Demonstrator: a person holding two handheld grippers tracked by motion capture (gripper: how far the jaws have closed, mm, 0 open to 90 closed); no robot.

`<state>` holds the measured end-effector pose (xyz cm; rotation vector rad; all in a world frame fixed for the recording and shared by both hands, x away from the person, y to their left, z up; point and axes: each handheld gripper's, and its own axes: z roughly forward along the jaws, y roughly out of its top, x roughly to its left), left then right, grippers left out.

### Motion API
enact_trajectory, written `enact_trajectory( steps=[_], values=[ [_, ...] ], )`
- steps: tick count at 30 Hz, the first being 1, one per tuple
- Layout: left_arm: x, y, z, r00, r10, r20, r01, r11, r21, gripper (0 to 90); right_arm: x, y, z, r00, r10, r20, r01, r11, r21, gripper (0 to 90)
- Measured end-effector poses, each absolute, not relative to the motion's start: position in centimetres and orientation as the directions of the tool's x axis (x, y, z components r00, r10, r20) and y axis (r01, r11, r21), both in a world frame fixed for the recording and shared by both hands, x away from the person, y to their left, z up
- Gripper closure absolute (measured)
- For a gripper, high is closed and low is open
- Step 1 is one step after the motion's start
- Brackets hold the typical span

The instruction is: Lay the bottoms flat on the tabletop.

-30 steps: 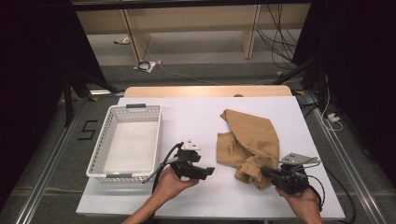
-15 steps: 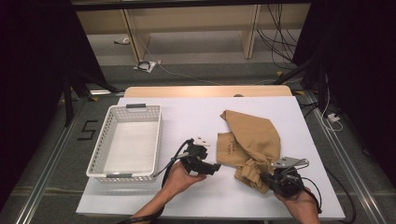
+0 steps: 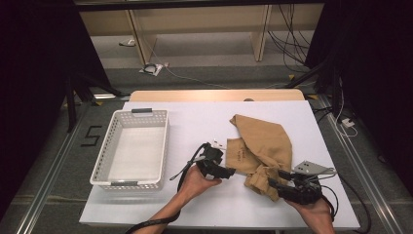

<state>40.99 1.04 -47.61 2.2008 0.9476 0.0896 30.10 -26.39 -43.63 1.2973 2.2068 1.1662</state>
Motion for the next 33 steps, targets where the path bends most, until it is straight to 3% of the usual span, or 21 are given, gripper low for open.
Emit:
enact_trajectory(
  steps=[7,12,18,25,33],
  values=[
    [41.5,0.4,-48.0,0.725,0.661,-0.196,0.604,-0.472,0.642,31.4,30.1,-26.4,-43.6,-0.539,0.832,0.129,0.562,0.241,0.792,48.8],
    [41.7,-0.3,-48.2,0.733,0.651,-0.198,0.601,-0.482,0.638,36.6,30.2,-26.6,-43.6,-0.535,0.834,0.138,0.564,0.231,0.793,47.8],
    [41.4,-0.6,-48.2,0.747,0.64,-0.179,0.582,-0.499,0.643,49.1,30.2,-26.7,-43.6,-0.53,0.837,0.134,0.565,0.231,0.792,47.4],
    [41.1,-0.9,-48.3,0.753,0.642,-0.144,0.567,-0.522,0.637,83.9,30.2,-26.7,-43.5,-0.528,0.837,0.145,0.56,0.215,0.8,47.2],
    [41.0,-0.7,-48.1,0.765,0.627,-0.143,0.56,-0.54,0.628,87.2,29.9,-26.3,-43.3,-0.554,0.82,0.147,0.547,0.225,0.807,46.9]
  ],
)
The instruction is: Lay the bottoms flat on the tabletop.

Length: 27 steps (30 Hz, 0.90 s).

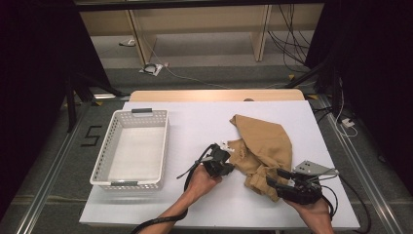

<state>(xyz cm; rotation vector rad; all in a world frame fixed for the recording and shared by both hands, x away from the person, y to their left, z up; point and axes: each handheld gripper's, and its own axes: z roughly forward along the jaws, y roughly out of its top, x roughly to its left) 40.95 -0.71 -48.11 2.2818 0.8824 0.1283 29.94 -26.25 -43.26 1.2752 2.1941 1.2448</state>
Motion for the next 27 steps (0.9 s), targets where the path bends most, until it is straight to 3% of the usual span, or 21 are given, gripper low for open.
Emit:
enact_trajectory(
  steps=[16,27],
  values=[
    [38.6,2.4,-47.9,0.779,0.612,-0.137,0.553,-0.567,0.611,87.3,28.9,-23.2,-42.4,-0.66,0.74,0.131,0.5,0.302,0.812,42.3],
    [37.2,5.2,-47.5,0.774,0.618,-0.141,0.556,-0.556,0.617,87.2,29.1,-22.2,-43.3,-0.686,0.716,0.128,0.536,0.379,0.754,38.2]
  ],
)
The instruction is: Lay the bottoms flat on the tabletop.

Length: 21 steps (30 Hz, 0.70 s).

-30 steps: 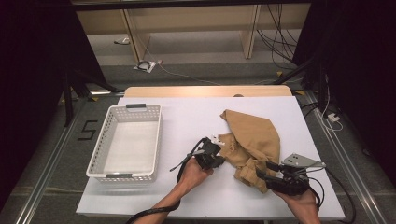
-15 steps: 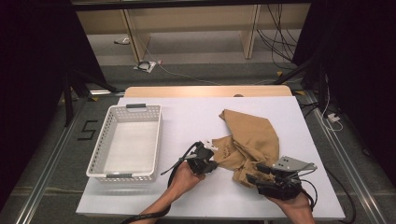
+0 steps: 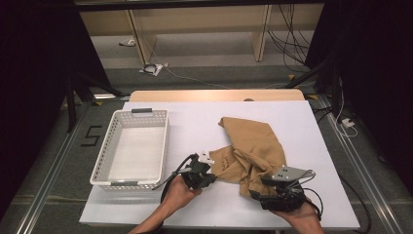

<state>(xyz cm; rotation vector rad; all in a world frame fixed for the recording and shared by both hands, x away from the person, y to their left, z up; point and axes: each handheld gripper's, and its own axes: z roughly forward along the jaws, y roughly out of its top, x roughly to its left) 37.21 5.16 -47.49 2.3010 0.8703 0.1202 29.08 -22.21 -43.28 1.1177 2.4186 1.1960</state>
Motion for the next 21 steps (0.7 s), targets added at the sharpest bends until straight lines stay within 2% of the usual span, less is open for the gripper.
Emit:
enact_trajectory(
  steps=[7,15,16,19,20,21],
  values=[
    [36.7,6.8,-47.6,0.765,0.63,-0.134,0.562,-0.551,0.617,87.2,29.1,-22.0,-43.8,-0.685,0.718,0.12,0.553,0.406,0.727,37.7],
    [35.9,7.4,-47.8,0.772,0.623,-0.125,0.557,-0.568,0.606,87.2,29.1,-21.2,-44.9,-0.683,0.728,0.055,0.567,0.481,0.668,38.0],
    [35.7,7.6,-47.7,0.773,0.622,-0.126,0.556,-0.568,0.607,87.2,29.2,-21.0,-45.2,-0.676,0.736,0.041,0.58,0.496,0.646,43.3],
    [35.6,7.7,-47.7,0.774,0.621,-0.125,0.555,-0.569,0.607,87.2,29.3,-21.0,-45.5,-0.672,0.739,0.033,0.59,0.508,0.628,48.5],
    [35.5,7.8,-47.7,0.776,0.619,-0.124,0.553,-0.572,0.606,87.2,29.5,-21.0,-45.9,-0.661,0.751,0.004,0.602,0.526,0.601,59.1],
    [35.5,7.8,-47.7,0.776,0.619,-0.124,0.553,-0.572,0.606,87.2,29.5,-21.0,-45.9,-0.661,0.751,0.004,0.602,0.526,0.601,59.1]
  ],
)
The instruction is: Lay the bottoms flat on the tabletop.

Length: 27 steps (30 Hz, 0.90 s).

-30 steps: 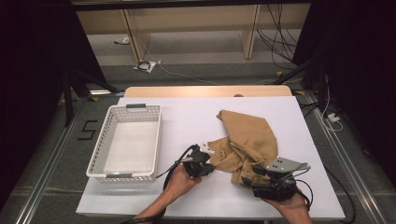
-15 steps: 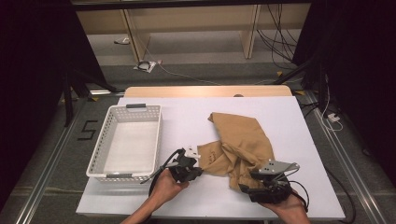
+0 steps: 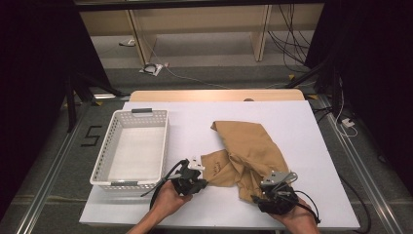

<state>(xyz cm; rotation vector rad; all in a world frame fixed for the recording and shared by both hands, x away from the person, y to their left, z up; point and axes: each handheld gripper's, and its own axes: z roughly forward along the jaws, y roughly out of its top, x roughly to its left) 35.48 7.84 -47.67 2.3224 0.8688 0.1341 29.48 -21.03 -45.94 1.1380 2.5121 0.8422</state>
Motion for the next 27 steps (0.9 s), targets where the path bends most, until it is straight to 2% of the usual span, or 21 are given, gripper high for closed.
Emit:
enact_trajectory(
  steps=[1,2,3,6,12,20,27],
  values=[
    [35.4,8.0,-47.7,0.774,0.621,-0.123,0.555,-0.572,0.605,87.2,29.6,-21.2,-46.1,-0.654,0.757,-0.005,0.609,0.53,0.591,68.2],
    [35.4,8.0,-47.7,0.774,0.621,-0.123,0.555,-0.572,0.605,87.2,29.6,-21.2,-46.1,-0.654,0.757,-0.005,0.609,0.53,0.591,68.2],
    [35.3,8.1,-47.7,0.773,0.622,-0.122,0.555,-0.571,0.605,87.2,29.7,-21.5,-46.1,-0.646,0.763,-0.012,0.617,0.533,0.579,76.6],
    [35.3,8.2,-47.6,0.775,0.62,-0.122,0.554,-0.574,0.603,87.2,29.8,-21.8,-46.0,-0.644,0.765,-0.009,0.623,0.531,0.574,83.2],
    [34.8,8.6,-47.3,0.777,0.617,-0.122,0.55,-0.573,0.608,87.2,29.7,-22.4,-45.1,-0.636,0.771,-0.024,0.605,0.518,0.605,85.2],
    [34.0,9.6,-46.7,0.781,0.612,-0.125,0.545,-0.569,0.616,87.2,30.8,-24.9,-43.6,-0.554,0.83,-0.066,0.604,0.455,0.654,85.7],
    [33.2,10.2,-46.0,0.788,0.602,-0.129,0.537,-0.569,0.623,87.2,33.2,-27.3,-43.1,-0.483,0.869,-0.105,0.612,0.42,0.67,88.3]
  ],
)
